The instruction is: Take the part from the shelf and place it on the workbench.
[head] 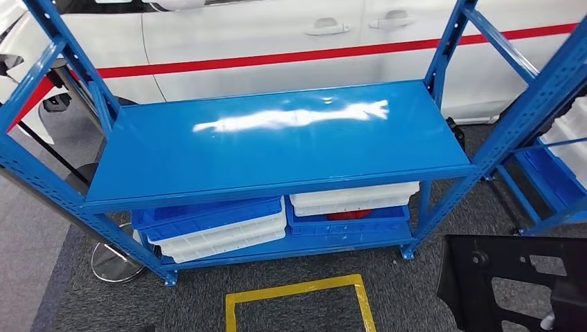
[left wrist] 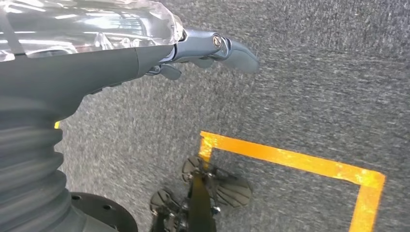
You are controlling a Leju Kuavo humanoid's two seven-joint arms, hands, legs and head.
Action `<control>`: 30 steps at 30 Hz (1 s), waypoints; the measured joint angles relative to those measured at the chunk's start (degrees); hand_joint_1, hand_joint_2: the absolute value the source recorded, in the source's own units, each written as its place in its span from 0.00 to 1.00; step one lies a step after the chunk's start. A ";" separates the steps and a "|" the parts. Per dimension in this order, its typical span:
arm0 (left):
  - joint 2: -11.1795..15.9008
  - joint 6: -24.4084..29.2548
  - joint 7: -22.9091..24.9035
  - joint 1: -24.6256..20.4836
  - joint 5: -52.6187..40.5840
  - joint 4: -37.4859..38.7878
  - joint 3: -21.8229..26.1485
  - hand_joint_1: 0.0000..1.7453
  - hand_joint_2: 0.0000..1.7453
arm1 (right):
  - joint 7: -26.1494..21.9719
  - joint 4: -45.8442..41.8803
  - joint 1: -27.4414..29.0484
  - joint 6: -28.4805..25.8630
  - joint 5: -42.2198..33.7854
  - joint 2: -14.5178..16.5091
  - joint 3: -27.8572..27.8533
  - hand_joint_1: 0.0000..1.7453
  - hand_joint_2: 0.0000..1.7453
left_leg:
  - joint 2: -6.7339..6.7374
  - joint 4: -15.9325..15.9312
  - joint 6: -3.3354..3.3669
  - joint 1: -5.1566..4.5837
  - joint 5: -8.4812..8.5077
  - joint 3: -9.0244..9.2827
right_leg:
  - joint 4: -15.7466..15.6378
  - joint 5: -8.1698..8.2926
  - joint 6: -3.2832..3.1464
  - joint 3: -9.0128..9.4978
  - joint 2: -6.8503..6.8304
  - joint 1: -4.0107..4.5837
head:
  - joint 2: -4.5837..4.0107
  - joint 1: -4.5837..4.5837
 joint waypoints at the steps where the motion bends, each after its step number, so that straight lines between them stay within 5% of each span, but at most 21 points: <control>1: 0.01 0.20 -0.12 0.14 0.19 0.00 0.26 0.00 1.00 | 0.19 -0.01 0.06 0.01 0.21 0.49 0.04 1.00 1.00 | -1.85 2.77 -0.17 0.11 -3.09 -0.63 | 0.01 0.68 -0.37 -0.78 0.59 0.05 | 0.01 -0.01; 3: -0.02 0.53 -0.46 0.38 0.64 0.00 0.82 0.00 1.00 | 0.53 -0.02 0.22 -0.25 0.96 1.41 0.23 1.00 1.00 | -3.79 9.36 -0.02 0.10 -8.13 -1.54 | 0.10 2.05 -0.78 -2.53 2.06 0.38 | 0.01 -0.01; 5: -0.02 0.71 -0.88 0.40 0.87 0.00 1.21 0.00 1.00 | 0.54 -0.02 0.48 -0.86 1.90 2.04 0.59 1.00 1.00 | -4.21 11.92 0.51 -0.02 -8.24 -0.38 | 0.26 3.47 -0.86 -4.39 3.65 0.77 | 0.01 -0.01; 8: 0.09 0.76 -1.25 0.14 0.86 -0.02 1.82 0.00 1.00 | 0.24 -0.22 0.76 -1.92 3.07 2.61 1.42 1.00 1.00 | -6.33 2.86 2.17 -0.59 -4.31 7.13 | 0.43 5.44 -0.62 -6.62 5.81 1.11 | 0.02 -0.01; 10: 0.23 0.77 -1.25 0.03 0.86 -0.04 2.18 0.00 1.00 | 0.05 -0.48 0.91 -2.43 3.66 2.87 2.16 1.00 1.00 | -8.46 -4.24 2.88 -0.95 -4.23 11.66 | 0.28 6.79 -0.18 -7.26 6.94 1.09 | 0.02 0.00; 11: 0.30 0.77 -1.20 -0.02 0.86 -0.04 2.29 0.00 1.00 | -0.10 -0.58 0.99 -2.66 3.92 2.96 2.49 1.00 1.00 | -8.90 -5.93 3.01 -1.09 -4.49 12.53 | 0.09 7.47 0.17 -7.37 7.43 0.98 | 0.03 -0.01; 13: 0.25 0.73 -0.98 -0.15 0.82 -0.04 2.42 0.00 1.00 | -0.39 -0.79 1.21 -3.19 4.37 3.06 2.88 1.00 1.00 | -7.85 -6.66 3.10 -1.18 -3.43 12.22 | -0.39 8.55 0.87 -7.57 7.96 0.83 | 0.02 -0.02; 14: 0.23 0.70 -0.82 -0.23 0.79 -0.04 2.45 0.00 1.00 | -0.55 -0.90 1.29 -3.43 4.51 3.07 2.95 1.00 1.00 | -7.14 -6.99 3.33 -1.08 -2.72 11.83 | 0.03 7.79 1.06 -7.92 7.11 0.89 | 0.02 0.01; 16: 0.19 0.67 -0.48 -0.14 0.72 -0.04 2.48 0.00 1.00 | -0.75 -1.08 1.26 -3.91 4.75 3.06 3.12 1.00 1.00 | -5.37 -7.41 3.79 -0.86 -1.16 10.55 | 3.99 2.70 1.28 -9.13 4.28 0.93 | 0.01 0.05; 18: 0.16 0.63 -0.20 0.10 0.66 -0.04 2.50 0.00 1.00 | -0.83 -1.16 1.15 -4.32 4.91 3.06 3.30 1.00 1.00 | -3.57 -7.20 3.92 -0.93 -0.01 8.88 | 11.12 -2.97 1.85 -10.45 2.73 0.61 | 0.01 0.08; 19: 0.13 0.55 -0.12 0.14 0.64 -0.04 2.51 0.00 1.00 | -0.85 -1.18 1.15 -4.51 4.95 3.06 3.34 1.00 1.00 | -2.63 -6.94 3.79 -0.92 0.52 7.95 | 14.30 -3.70 2.22 -10.67 2.51 0.31 | 0.01 0.08; 21: 0.03 0.20 -0.04 0.08 0.62 -0.04 2.51 0.00 1.00 | -0.89 -1.31 1.18 -4.94 5.07 3.06 3.34 1.00 1.00 | -0.84 -6.04 3.39 -0.84 1.39 5.77 | 16.22 -1.22 2.96 -8.99 2.06 -0.41 | 0.01 0.08; 23: 0.00 -0.36 -0.07 -0.07 0.64 -0.10 2.51 0.00 1.00 | -0.90 -1.62 1.17 -5.29 5.19 3.06 3.34 1.00 1.00 | 0.61 -4.58 2.81 -0.80 1.91 3.65 | 10.80 0.57 3.65 -3.63 0.26 -1.00 | 0.01 0.08; 25: -0.03 -0.92 -0.33 -0.19 0.66 -0.24 2.52 0.00 1.00 | -0.84 -2.06 1.13 -5.44 5.32 3.06 3.49 1.00 1.00 | 1.64 -3.08 2.12 -0.86 2.19 2.34 | 3.48 -1.54 3.19 1.48 -1.76 -0.68 | 0.02 -0.03; 26: -0.04 -1.12 -0.62 -0.26 0.70 -0.31 2.53 0.00 1.00 | -0.81 -2.27 1.16 -5.44 5.37 3.06 3.57 1.00 1.00 | 2.09 -2.67 1.74 -0.87 2.42 2.02 | 1.44 -2.66 2.59 2.52 -2.22 -0.32 | 0.02 -0.09; 28: -0.15 -1.37 -1.40 -0.41 0.78 -0.36 2.56 0.00 1.00 | -0.77 -2.62 1.36 -5.42 5.44 3.05 3.65 1.00 1.00 | 2.74 -2.44 0.86 -0.55 2.80 1.71 | 0.59 -2.51 0.93 2.02 -1.53 0.11 | 0.01 -0.13; 30: -0.27 -1.40 -2.08 -0.34 0.83 -0.37 2.67 0.00 1.00 | -0.72 -2.90 1.45 -5.40 5.48 3.12 3.68 1.00 1.00 | 0.57 -0.86 0.02 -0.18 0.74 0.91 | 0.36 -1.49 -0.31 0.91 -0.47 0.17 | 0.01 -0.12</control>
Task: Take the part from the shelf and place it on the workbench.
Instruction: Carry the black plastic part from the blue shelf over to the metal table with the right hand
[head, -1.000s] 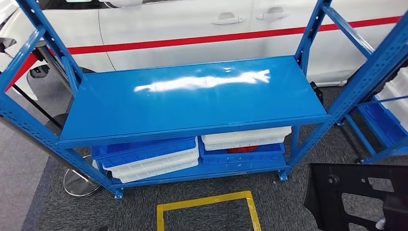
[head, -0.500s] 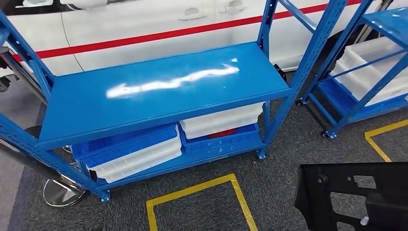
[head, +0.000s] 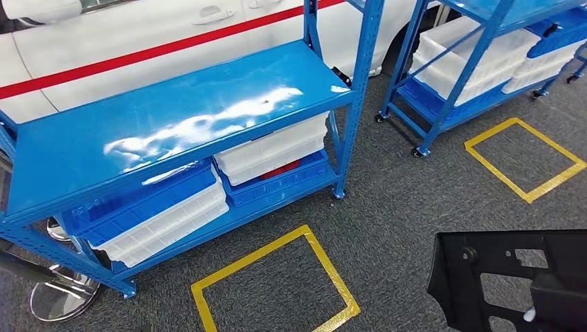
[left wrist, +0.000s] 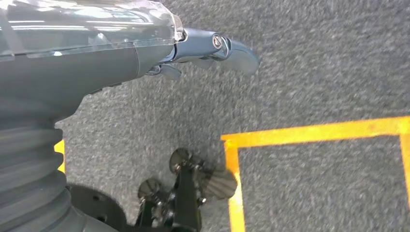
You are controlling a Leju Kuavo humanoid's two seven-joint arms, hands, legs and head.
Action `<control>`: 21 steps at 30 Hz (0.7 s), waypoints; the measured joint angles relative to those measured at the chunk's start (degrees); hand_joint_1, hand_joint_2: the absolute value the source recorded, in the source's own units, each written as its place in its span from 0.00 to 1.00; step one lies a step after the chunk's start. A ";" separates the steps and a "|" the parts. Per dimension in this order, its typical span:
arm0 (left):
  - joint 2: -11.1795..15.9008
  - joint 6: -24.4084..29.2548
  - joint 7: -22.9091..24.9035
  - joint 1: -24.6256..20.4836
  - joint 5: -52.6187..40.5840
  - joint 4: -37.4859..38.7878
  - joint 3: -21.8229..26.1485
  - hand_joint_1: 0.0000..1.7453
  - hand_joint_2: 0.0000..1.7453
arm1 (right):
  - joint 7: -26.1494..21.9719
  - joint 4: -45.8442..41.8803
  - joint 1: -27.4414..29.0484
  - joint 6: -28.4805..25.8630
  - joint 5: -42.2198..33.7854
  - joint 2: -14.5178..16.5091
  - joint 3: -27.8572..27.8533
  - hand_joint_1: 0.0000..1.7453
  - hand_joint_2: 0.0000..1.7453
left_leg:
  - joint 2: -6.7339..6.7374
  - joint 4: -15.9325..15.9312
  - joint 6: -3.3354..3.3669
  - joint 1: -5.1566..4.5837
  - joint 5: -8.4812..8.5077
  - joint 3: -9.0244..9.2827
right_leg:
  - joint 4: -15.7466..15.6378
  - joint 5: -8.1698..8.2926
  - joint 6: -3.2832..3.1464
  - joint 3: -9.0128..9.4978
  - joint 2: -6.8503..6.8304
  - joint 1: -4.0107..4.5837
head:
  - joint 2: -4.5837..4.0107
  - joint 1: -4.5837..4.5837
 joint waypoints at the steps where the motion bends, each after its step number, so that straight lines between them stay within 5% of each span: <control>1: -0.07 0.06 -0.24 0.15 0.01 0.00 0.11 0.00 1.00 | 0.07 -0.08 -0.03 -0.01 0.01 0.08 0.10 1.00 1.00 | -1.79 2.12 -0.25 0.11 -2.34 -0.66 | -0.07 0.64 -0.44 -0.64 0.56 0.00 | 0.01 -0.01; 3: -0.21 0.21 -0.64 0.46 0.01 0.00 0.40 0.00 1.00 | 0.32 -0.14 -0.11 -0.07 -0.01 0.21 0.42 1.00 1.00 | -4.19 8.59 -0.21 0.13 -7.53 -2.23 | -0.02 1.88 -0.95 -2.13 1.97 0.31 | 0.01 -0.01; 4: -0.25 0.28 -0.78 0.53 -0.01 0.00 0.56 0.00 1.00 | 0.47 -0.13 -0.12 -0.14 -0.02 0.25 0.58 1.00 1.00 | -4.54 11.46 -0.02 0.10 -8.78 -2.71 | 0.02 2.50 -1.07 -2.89 2.74 0.52 | 0.00 -0.01; 6: -0.28 0.38 -0.91 0.50 -0.04 0.00 0.80 0.00 1.00 | 0.84 -0.11 -0.11 -0.31 -0.04 0.29 0.81 1.00 1.00 | -4.79 12.73 0.63 -0.03 -7.77 -1.69 | 0.09 3.69 -1.13 -4.36 4.30 0.88 | -0.01 -0.02; 9: -0.31 0.72 -0.62 0.35 -0.14 0.00 0.91 0.00 1.00 | 1.28 -0.08 -0.15 -0.59 -0.03 0.38 1.13 1.00 1.00 | -7.09 2.60 2.17 -0.55 -3.83 5.48 | 0.14 5.16 -0.86 -5.87 6.37 1.13 | 0.01 -0.01; 11: -0.42 1.14 0.02 0.19 -0.19 0.00 0.97 0.00 1.00 | 1.43 0.02 -0.23 -0.83 0.07 0.43 1.49 1.00 1.00 | -8.88 -3.24 2.70 -0.85 -3.76 8.83 | 0.19 6.06 -0.34 -6.47 7.38 1.08 | 0.01 -0.01; 13: -0.79 1.90 0.92 0.03 -0.21 0.00 1.00 0.00 1.00 | 1.59 0.17 -0.26 -1.13 0.28 0.45 1.87 1.00 1.00 | -8.40 -4.79 2.78 -0.94 -3.79 9.13 | 0.03 7.00 0.45 -6.83 8.40 1.00 | 0.00 -0.01; 15: -1.30 2.90 1.72 -0.08 -0.22 0.00 1.04 0.00 1.00 | 1.78 0.31 -0.25 -1.44 0.46 0.46 2.20 1.00 1.00 | -7.07 -5.51 3.12 -0.76 -2.88 8.95 | 0.85 6.54 1.00 -7.46 7.47 1.06 | -0.01 0.01; 19: -2.28 4.30 2.45 0.18 -0.46 0.00 1.17 0.00 1.00 | 2.43 0.86 -0.67 -1.99 0.92 0.46 3.08 1.00 1.00 | -3.96 -5.87 3.68 -0.69 -1.80 7.94 | 12.71 -1.28 2.19 -11.95 3.26 0.58 | -0.01 0.04; 21: -2.83 4.73 2.56 0.28 -0.99 0.00 1.17 0.00 1.00 | 2.66 1.28 -0.75 -2.44 1.27 0.42 3.56 1.00 1.00 | -2.38 -5.60 3.51 -0.67 -1.67 7.42 | 14.79 -2.03 2.73 -11.51 2.68 0.11 | 0.00 0.03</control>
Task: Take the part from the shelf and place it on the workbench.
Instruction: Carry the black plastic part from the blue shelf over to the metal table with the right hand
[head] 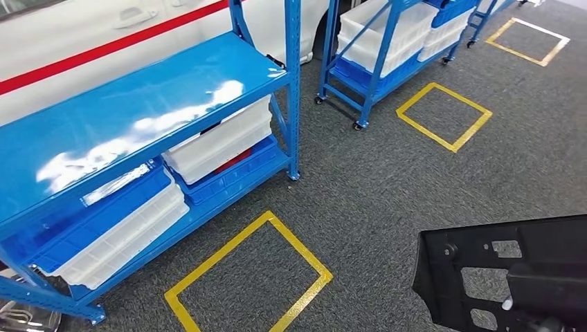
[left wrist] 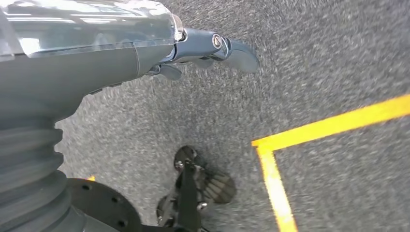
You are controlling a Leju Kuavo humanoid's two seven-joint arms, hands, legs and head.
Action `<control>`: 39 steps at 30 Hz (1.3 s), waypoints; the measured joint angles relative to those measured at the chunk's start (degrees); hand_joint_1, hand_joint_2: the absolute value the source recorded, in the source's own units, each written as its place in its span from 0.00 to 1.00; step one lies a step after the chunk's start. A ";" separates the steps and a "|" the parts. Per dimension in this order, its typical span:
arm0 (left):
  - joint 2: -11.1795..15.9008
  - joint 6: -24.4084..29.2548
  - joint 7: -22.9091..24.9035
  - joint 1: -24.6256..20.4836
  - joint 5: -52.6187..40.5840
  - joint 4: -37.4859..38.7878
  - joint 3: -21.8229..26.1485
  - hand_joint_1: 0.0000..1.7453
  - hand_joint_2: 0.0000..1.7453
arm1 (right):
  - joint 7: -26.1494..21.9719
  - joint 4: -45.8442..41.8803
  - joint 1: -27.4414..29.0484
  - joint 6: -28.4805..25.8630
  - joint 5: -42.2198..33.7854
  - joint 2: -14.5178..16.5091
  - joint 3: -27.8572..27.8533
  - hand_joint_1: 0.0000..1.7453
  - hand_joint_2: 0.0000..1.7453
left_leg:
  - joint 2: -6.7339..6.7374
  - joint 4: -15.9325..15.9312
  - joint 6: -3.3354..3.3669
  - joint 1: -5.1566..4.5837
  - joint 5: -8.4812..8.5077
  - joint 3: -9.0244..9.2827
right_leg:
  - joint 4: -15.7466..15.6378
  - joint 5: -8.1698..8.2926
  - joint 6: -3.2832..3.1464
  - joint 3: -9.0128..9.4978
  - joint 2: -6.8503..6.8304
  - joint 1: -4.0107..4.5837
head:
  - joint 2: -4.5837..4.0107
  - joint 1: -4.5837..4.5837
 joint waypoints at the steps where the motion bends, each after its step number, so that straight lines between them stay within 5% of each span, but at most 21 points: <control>1: -0.30 0.13 0.01 -0.01 -0.22 0.00 0.00 0.00 1.00 | 0.11 0.18 -0.05 -0.21 0.16 -0.04 0.24 1.00 1.00 | 0.74 0.19 -0.12 0.03 -0.01 -0.18 | -2.19 1.02 0.18 1.91 -0.46 -0.21 | 0.00 -0.01; 4: -1.02 0.32 -0.01 -0.08 -0.90 0.00 -0.03 0.00 1.00 | 0.20 0.47 -0.34 -1.09 0.92 -0.23 0.96 1.00 1.00 | 2.55 1.22 -0.94 -0.16 -0.49 -0.49 | -12.49 3.73 -0.26 8.81 -3.63 -0.06 | 0.01 -0.02; 6: -1.35 0.31 -0.13 -0.15 -1.58 0.00 -0.10 0.00 1.00 | 0.00 0.53 -0.51 -1.91 1.45 -0.43 1.32 1.00 1.00 | 3.50 1.70 -1.54 -0.37 -0.73 -0.62 | -14.31 3.60 -1.30 9.51 -4.10 0.47 | 0.01 -0.04; 8: -1.64 0.16 -0.36 -0.33 -2.15 0.00 -0.25 0.00 1.00 | -0.24 0.53 -0.45 -2.63 1.79 -0.69 1.54 1.00 1.00 | 3.92 1.97 -2.09 -0.25 -0.99 -0.55 | -14.49 3.87 -2.13 9.18 -2.94 0.40 | 0.01 -0.05; 10: -1.82 -0.09 -0.55 -0.38 -2.56 0.00 -0.41 0.00 1.00 | -0.37 0.49 -0.49 -3.13 1.95 -0.90 1.72 1.00 1.00 | 1.54 4.51 -2.70 0.09 -2.97 -1.60 | -14.83 4.27 -2.89 8.99 -1.85 0.16 | 0.01 -0.08; 12: -1.90 -0.45 -0.62 -0.18 -2.99 0.00 -0.50 0.00 1.00 | -0.43 0.44 -0.55 -3.43 1.96 -1.06 1.89 1.00 1.00 | -1.49 11.17 -3.09 0.46 -6.65 -4.61 | -14.90 4.55 -3.38 8.73 -0.70 0.20 | 0.00 -0.11; 14: -1.94 -0.78 -0.59 0.12 -3.36 0.00 -0.59 0.00 1.00 | -0.43 0.42 -0.48 -3.63 1.95 -1.22 2.00 1.00 1.00 | -2.25 17.49 -3.25 0.65 -8.66 -7.63 | -14.82 4.70 -3.54 8.48 0.78 0.34 | 0.01 -0.10; 15: -1.95 -0.89 -0.56 0.23 -3.45 0.00 -0.69 0.00 1.00 | -0.42 0.40 -0.43 -3.69 1.95 -1.31 2.03 1.00 1.00 | -2.34 18.08 -3.26 0.71 -8.04 -8.02 | -14.74 4.74 -3.54 8.44 1.63 0.37 | 0.01 -0.10; 18: -1.95 -1.21 -0.46 0.32 -3.95 0.00 -1.20 0.00 1.00 | -0.38 0.23 -0.31 -3.83 2.03 -1.47 2.15 1.00 1.00 | -4.31 9.07 -2.93 0.92 -2.17 -4.28 | -14.53 4.90 -3.24 8.48 4.01 0.41 | 0.00 -0.10; 21: -1.92 -1.63 -0.44 0.22 -4.36 0.00 -1.56 0.00 1.00 | -0.38 -0.13 -0.06 -3.84 2.59 -1.58 2.69 1.00 1.00 | -7.01 2.97 -2.50 0.95 -0.39 -2.15 | -14.43 5.46 -2.17 7.78 5.99 0.31 | 0.00 -0.09; 23: -1.94 -1.74 -0.42 0.00 -4.34 0.00 -1.71 0.00 1.00 | -0.42 -0.33 0.47 -3.81 3.44 -1.60 3.15 1.00 1.00 | -5.98 2.57 -1.92 0.90 0.02 -2.11 | -14.50 5.88 -1.36 7.33 6.78 0.11 | 0.01 -0.09; 25: -1.98 -1.65 -0.38 -0.04 -4.31 0.00 -1.78 0.00 1.00 | -0.67 -0.51 0.80 -3.85 4.49 -1.61 3.60 1.00 1.00 | -4.58 1.97 -1.07 0.98 0.64 -2.03 | -12.68 4.57 -0.97 6.31 4.59 0.27 | 0.00 -0.06; 27: -2.01 -1.36 -0.22 0.11 -4.24 0.00 -1.79 0.00 1.00 | -1.05 -0.56 0.74 -3.96 5.41 -1.62 4.36 1.00 1.00 | -2.98 1.70 -0.57 0.81 0.97 -2.22 | -6.77 0.97 -0.78 3.58 1.39 0.36 | 0.01 -0.03; 29: -2.01 -0.81 0.11 0.22 -4.12 0.00 -1.78 0.00 1.00 | -1.25 -0.50 0.76 -4.04 5.87 -1.62 5.17 1.00 1.00 | -1.35 1.77 -0.46 0.55 0.99 -2.48 | -0.32 -1.76 -0.53 0.79 0.39 0.24 | 0.01 -0.03; 30: -2.01 -0.45 0.32 0.22 -4.04 0.00 -1.76 0.00 1.00 | -1.27 -0.42 0.80 -4.06 5.95 -1.66 5.54 1.00 1.00 | -0.54 1.83 -0.46 0.49 0.98 -2.58 | 0.65 -1.70 -0.43 0.55 0.17 0.20 | 0.01 -0.03; 32: -2.06 0.18 0.62 0.12 -3.75 0.00 -1.73 0.00 1.00 | -1.29 -0.20 0.79 -4.06 6.04 -1.76 6.43 1.00 1.00 | 0.98 1.97 -0.60 0.45 0.89 -2.61 | -3.90 1.08 -0.42 3.48 -0.71 0.19 | 0.01 -0.03; 35: -2.15 0.92 0.83 -0.07 -3.20 0.00 -1.63 0.00 1.00 | -1.39 0.27 0.60 -4.10 6.10 -2.05 7.87 1.00 1.00 | 2.59 2.26 -1.26 0.12 0.50 -2.45 | -13.81 3.94 -1.18 8.94 -3.82 0.65 | 0.01 -0.04; 38: -2.21 1.49 1.05 -0.32 -3.10 0.00 -1.45 0.00 1.00 | -1.56 0.75 0.56 -4.24 6.08 -2.36 8.89 1.00 1.00 | 3.77 2.35 -2.10 0.02 0.28 -2.29 | -14.89 4.21 -2.19 9.08 -2.91 0.97 | 0.01 -0.04; 39: -2.23 1.55 1.08 -0.38 -3.10 0.00 -1.42 0.00 1.00 | -1.59 0.85 0.56 -4.29 6.07 -2.42 9.05 1.00 1.00 | 3.22 2.71 -2.43 0.14 -0.10 -2.39 | -15.04 4.39 -2.53 9.01 -2.38 0.87 | 0.00 -0.05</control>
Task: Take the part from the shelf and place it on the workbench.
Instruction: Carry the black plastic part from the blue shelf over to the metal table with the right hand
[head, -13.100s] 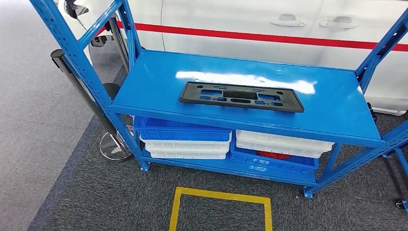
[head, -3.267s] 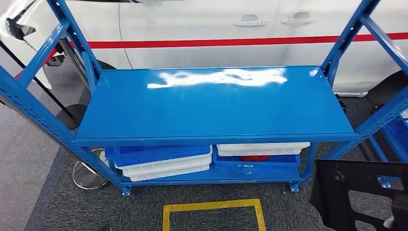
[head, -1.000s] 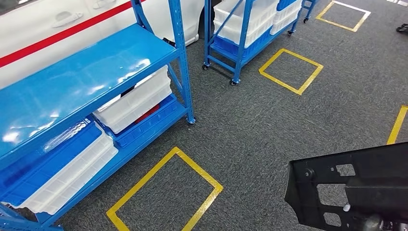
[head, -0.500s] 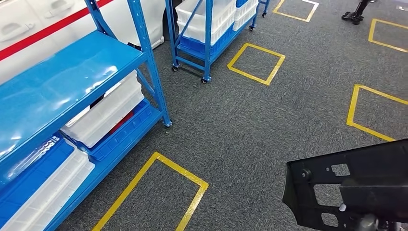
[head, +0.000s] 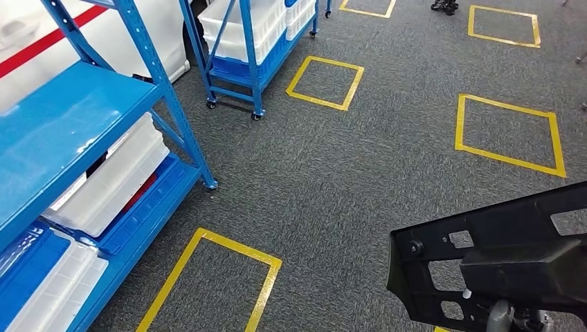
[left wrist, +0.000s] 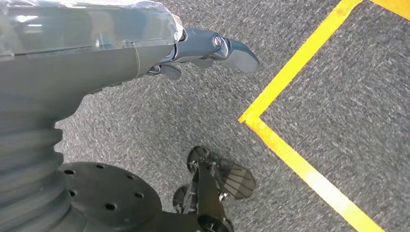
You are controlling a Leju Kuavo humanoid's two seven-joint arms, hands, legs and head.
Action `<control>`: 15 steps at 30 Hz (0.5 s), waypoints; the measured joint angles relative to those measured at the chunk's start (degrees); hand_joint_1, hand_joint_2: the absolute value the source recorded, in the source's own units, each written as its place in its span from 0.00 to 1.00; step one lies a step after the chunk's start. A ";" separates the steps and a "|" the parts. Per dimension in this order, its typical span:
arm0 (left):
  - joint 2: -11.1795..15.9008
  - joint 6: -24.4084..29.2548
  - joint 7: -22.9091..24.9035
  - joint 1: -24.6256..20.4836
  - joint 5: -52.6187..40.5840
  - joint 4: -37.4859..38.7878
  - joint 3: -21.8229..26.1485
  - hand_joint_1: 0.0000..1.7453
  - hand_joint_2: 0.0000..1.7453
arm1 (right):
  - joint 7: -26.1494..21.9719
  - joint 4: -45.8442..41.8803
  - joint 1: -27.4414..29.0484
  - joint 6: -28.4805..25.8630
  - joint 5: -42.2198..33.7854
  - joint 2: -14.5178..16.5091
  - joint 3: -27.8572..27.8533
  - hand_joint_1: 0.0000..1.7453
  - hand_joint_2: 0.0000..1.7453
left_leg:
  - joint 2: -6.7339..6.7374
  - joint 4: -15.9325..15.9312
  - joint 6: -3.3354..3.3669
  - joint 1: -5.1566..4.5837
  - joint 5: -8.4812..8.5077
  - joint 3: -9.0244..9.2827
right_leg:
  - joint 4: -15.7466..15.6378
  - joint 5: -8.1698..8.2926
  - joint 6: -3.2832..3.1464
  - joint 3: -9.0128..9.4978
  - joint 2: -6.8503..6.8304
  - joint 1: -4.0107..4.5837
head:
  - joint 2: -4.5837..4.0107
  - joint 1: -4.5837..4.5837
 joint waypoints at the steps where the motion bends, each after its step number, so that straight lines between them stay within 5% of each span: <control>1: -0.02 0.04 0.02 -0.02 -0.01 0.00 0.02 0.00 1.00 | -0.02 0.08 -0.06 -0.04 0.00 -0.04 0.15 1.00 1.00 | -1.24 1.19 -0.32 0.14 -0.96 -0.45 | -0.16 0.22 -0.37 -0.07 0.56 -0.13 | 0.01 -0.01; 3: -0.04 0.23 0.12 0.12 0.07 0.00 0.07 0.00 1.00 | -0.10 0.30 -0.26 -0.14 -0.07 -0.15 0.63 1.00 1.00 | -4.38 6.85 -0.84 0.47 -4.47 -2.87 | -0.31 0.56 -0.97 -0.29 1.72 -0.27 | 0.00 -0.01; 5: -0.04 0.80 0.40 0.33 0.52 0.00 0.21 0.00 1.00 | -0.52 0.70 -0.37 -0.65 -0.68 -0.51 1.27 1.00 1.00 | -5.51 14.03 -1.10 0.63 -7.62 -6.09 | -0.26 0.75 -1.22 -0.61 3.16 -0.20 | 0.00 -0.01; 6: -0.04 1.19 0.55 0.39 0.79 0.00 0.37 0.00 1.00 | -0.85 0.94 -0.37 -1.14 -1.32 -0.89 1.61 1.00 1.00 | -5.60 15.73 -1.16 0.68 -7.79 -6.87 | -0.22 0.83 -1.20 -0.70 3.98 -0.17 | 0.01 -0.01; 8: -0.03 1.84 0.75 0.40 1.14 0.00 0.84 0.00 1.00 | -1.48 1.41 -0.41 -2.18 -2.99 -1.95 2.32 1.00 1.00 | -5.95 12.65 -1.11 0.84 -4.93 -5.43 | -0.03 0.93 -1.04 -0.74 5.62 -0.18 | 0.01 -0.01; 10: -0.02 2.15 0.87 0.41 1.14 0.00 1.30 0.00 1.00 | -1.90 1.88 -0.62 -2.82 -4.66 -3.10 3.15 1.00 1.00 | -8.40 4.94 -0.93 1.15 -1.24 -1.98 | 0.34 0.95 -0.67 -0.91 7.13 -0.18 | 0.01 -0.01; 12: -0.01 2.27 0.91 0.40 1.14 0.00 1.53 0.00 1.00 | -2.25 2.45 -1.05 -3.27 -6.26 -4.38 4.20 1.00 1.00 | -10.53 0.76 -0.61 1.24 -0.06 -0.32 | 0.58 1.19 0.08 -1.41 8.56 -0.25 | 0.01 -0.02; 15: -0.01 2.59 0.62 0.27 1.58 0.00 1.82 0.00 1.00 | -2.80 3.48 -1.42 -3.60 -7.96 -6.71 6.05 1.00 1.00 | -9.17 0.03 0.39 1.09 0.30 -0.17 | 0.62 1.64 1.27 -2.12 9.61 -0.50 | 0.01 -0.01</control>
